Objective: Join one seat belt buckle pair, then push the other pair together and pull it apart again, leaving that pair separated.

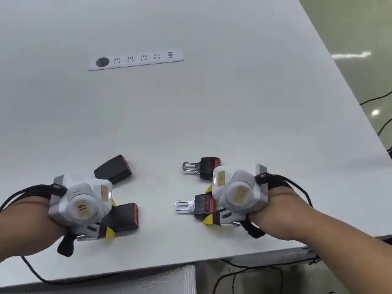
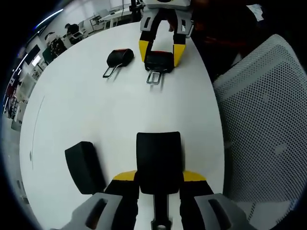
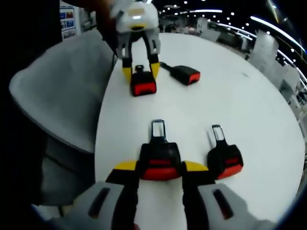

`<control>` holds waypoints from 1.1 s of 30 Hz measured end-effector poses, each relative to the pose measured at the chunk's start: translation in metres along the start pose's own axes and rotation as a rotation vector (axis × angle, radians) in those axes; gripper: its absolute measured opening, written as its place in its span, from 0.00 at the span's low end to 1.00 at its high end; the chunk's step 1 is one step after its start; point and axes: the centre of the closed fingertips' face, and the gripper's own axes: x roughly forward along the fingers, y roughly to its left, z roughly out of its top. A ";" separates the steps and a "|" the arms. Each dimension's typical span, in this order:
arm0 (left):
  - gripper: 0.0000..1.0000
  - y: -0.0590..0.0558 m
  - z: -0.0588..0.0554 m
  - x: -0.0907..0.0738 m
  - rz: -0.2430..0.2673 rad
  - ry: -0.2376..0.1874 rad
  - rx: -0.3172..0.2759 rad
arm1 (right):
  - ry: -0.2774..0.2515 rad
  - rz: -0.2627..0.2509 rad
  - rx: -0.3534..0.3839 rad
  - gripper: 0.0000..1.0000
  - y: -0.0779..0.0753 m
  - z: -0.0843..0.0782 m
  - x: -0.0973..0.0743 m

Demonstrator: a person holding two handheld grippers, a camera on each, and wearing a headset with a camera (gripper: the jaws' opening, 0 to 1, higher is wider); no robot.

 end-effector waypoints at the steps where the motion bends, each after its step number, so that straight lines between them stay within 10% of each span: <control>1: 0.33 0.000 0.000 0.000 -0.001 0.002 0.005 | -0.006 0.004 0.006 0.35 0.002 0.004 0.003; 18: 0.33 -0.002 0.002 -0.001 0.005 0.021 0.008 | -0.040 0.029 -0.011 0.34 0.023 0.059 0.044; 33: 0.33 -0.001 0.002 -0.001 0.005 0.022 -0.001 | -0.008 0.034 -0.058 0.34 0.022 0.063 0.046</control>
